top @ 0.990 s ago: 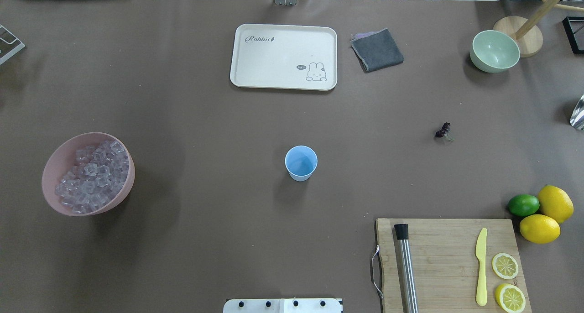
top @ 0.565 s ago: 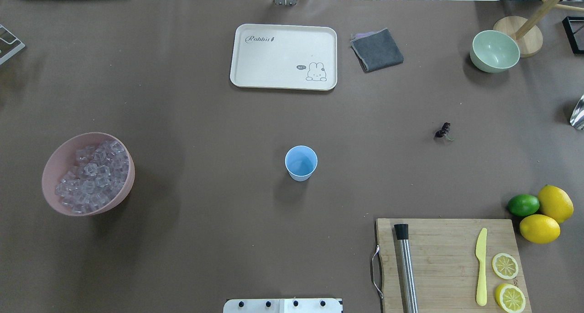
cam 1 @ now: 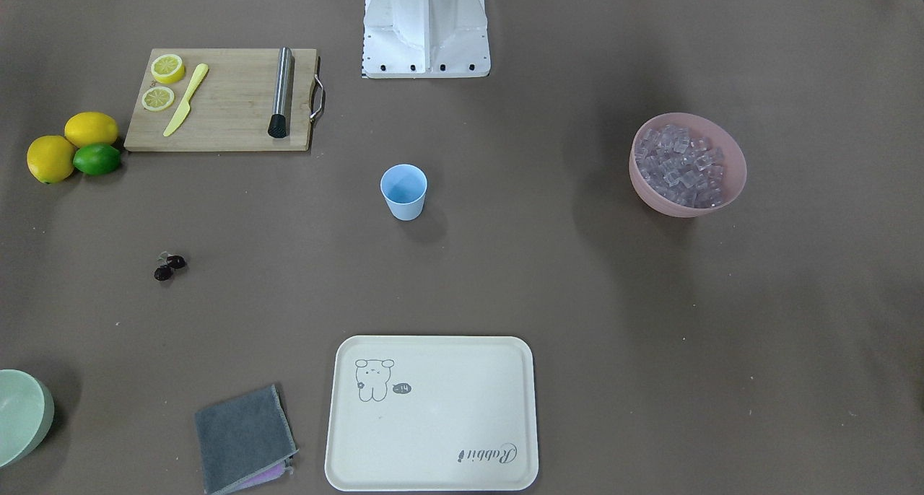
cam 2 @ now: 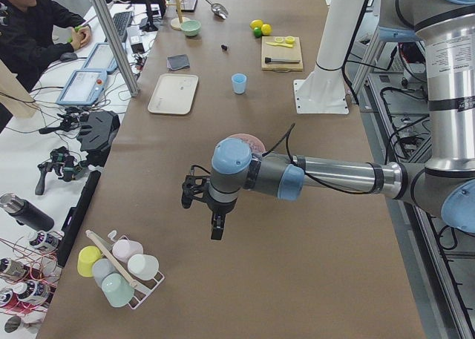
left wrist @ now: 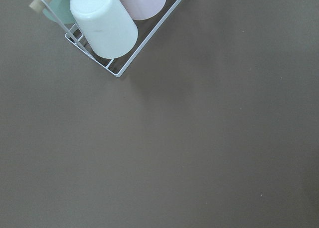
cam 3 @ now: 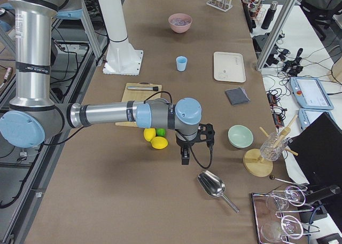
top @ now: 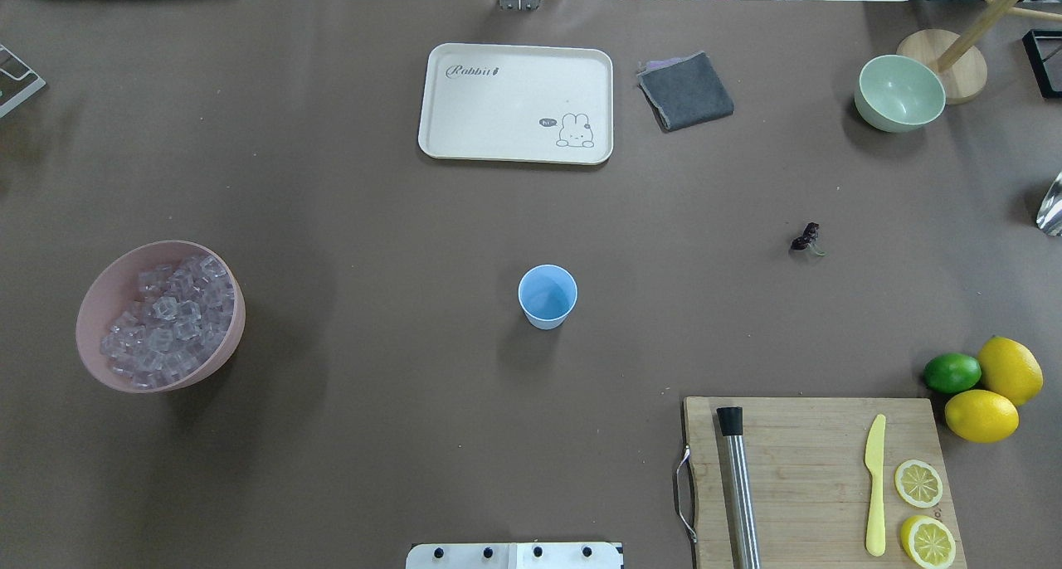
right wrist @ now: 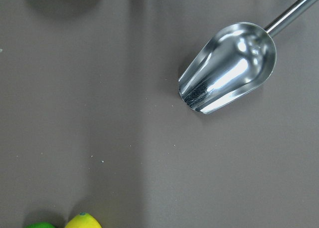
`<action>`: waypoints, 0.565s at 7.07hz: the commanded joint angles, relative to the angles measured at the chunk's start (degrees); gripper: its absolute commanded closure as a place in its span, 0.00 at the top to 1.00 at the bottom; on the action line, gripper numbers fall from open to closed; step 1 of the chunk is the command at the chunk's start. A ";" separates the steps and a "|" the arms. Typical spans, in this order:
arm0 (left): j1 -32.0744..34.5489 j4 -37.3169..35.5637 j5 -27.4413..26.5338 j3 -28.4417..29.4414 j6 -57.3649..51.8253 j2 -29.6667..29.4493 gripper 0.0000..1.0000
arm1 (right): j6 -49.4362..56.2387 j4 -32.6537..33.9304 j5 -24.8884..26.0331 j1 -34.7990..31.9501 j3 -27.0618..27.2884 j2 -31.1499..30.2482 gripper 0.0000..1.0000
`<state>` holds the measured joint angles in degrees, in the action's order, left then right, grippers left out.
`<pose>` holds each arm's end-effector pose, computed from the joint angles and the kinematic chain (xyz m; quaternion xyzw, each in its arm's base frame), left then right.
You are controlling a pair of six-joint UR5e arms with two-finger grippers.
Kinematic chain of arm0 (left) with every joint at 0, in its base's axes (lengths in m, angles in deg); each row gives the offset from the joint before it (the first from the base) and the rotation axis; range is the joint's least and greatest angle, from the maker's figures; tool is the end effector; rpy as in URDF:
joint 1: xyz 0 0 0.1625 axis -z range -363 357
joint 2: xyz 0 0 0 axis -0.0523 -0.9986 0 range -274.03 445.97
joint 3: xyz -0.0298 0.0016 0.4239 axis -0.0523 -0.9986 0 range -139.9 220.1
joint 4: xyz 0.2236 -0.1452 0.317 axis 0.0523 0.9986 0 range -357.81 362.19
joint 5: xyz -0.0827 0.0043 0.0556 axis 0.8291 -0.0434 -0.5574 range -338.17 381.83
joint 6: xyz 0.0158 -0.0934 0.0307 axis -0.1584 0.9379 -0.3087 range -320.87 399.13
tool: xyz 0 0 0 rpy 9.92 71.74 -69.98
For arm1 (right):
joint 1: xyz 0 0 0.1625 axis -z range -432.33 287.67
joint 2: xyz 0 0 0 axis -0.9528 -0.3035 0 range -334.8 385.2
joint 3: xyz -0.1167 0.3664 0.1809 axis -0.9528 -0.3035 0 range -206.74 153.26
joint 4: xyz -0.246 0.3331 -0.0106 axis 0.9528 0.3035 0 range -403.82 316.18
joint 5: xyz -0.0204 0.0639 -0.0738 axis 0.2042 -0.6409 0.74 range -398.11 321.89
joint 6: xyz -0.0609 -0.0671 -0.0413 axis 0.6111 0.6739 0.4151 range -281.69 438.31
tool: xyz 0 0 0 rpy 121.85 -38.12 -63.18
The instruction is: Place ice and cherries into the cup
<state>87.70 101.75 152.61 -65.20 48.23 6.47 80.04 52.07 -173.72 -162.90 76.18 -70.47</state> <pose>-0.0735 -0.4278 0.5958 0.0915 0.3534 -0.0361 0.9303 0.0666 -0.4478 0.6030 0.0189 -0.3873 -0.0140 0.9217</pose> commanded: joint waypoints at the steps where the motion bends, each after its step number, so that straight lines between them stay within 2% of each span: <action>1: -0.08 0.02 0.09 -0.34 0.04 -0.31 0.98 | -0.07 0.00 0.00 -0.04 0.00 0.04 1.00; 2: -0.08 0.20 0.09 -0.78 -0.49 -0.39 0.98 | -0.07 0.00 0.17 0.04 0.00 0.04 1.00; 4: -0.78 0.20 0.61 -7.35 -0.67 -2.75 0.98 | -0.16 0.00 0.35 0.04 0.09 0.04 1.00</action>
<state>87.27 101.93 152.92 -69.13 47.64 5.40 79.96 52.03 -173.45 -162.87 76.18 -70.43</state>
